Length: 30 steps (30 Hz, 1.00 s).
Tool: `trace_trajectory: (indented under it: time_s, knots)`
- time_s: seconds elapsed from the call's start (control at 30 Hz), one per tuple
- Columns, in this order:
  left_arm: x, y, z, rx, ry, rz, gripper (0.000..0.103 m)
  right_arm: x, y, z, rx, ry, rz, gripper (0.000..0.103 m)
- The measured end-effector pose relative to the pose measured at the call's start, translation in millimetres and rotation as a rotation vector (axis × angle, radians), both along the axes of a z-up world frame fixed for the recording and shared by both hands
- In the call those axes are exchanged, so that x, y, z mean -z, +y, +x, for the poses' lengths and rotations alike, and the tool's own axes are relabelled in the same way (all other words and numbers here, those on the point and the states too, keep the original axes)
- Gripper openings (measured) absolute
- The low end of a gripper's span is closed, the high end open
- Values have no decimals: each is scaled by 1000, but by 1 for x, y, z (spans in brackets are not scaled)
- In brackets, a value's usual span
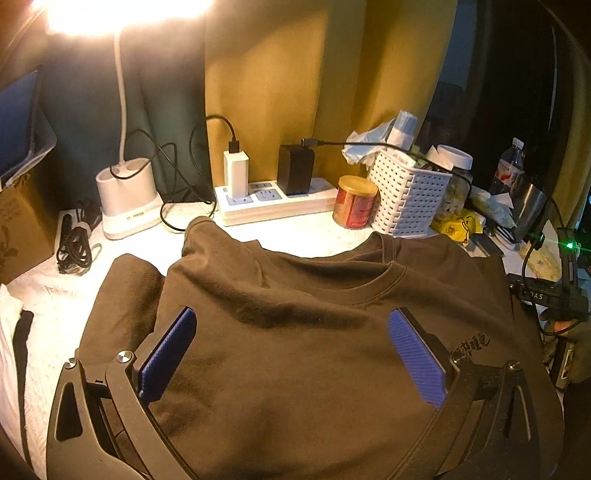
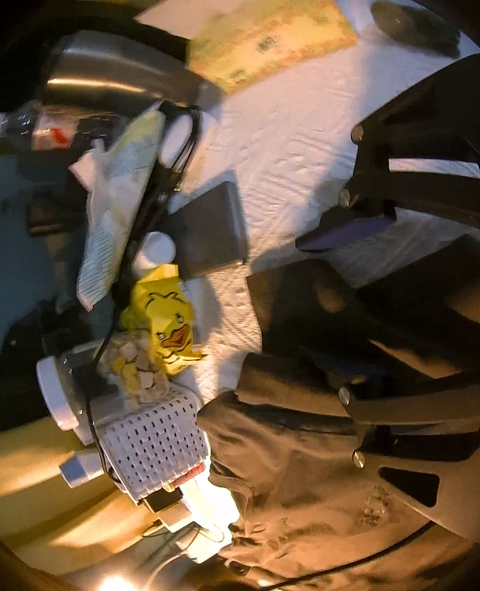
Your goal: Fold small clothes
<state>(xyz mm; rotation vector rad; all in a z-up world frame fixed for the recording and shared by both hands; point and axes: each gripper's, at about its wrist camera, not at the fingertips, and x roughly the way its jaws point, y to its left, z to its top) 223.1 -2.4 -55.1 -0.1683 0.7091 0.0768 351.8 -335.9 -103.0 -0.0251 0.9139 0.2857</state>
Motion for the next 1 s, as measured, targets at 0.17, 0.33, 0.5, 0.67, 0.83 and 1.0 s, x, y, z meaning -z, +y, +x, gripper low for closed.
trace_trajectory:
  time_s: [0.17,0.33,0.5,0.67,0.83,1.0]
  knots:
    - [1,-2,2,15,5,-1,102,-1,-2,-2,-21,-10,18,8]
    - [-5,-2,-5,20,-14,-1,102,-15,-32,-9,91,-68,-13,7]
    - [-11,0,-14,1,-27,2,102,-29,-58,-22,157,-75,54,7]
    - [-19,6,-28,-2,-54,-11,102,-50,-53,-41,186,-123,44,7]
    - [-25,16,-44,-4,-77,-32,102,-65,-43,-50,200,-153,50,7]
    - [-28,27,-60,2,-102,-42,102,-84,-12,-57,147,-205,49,7]
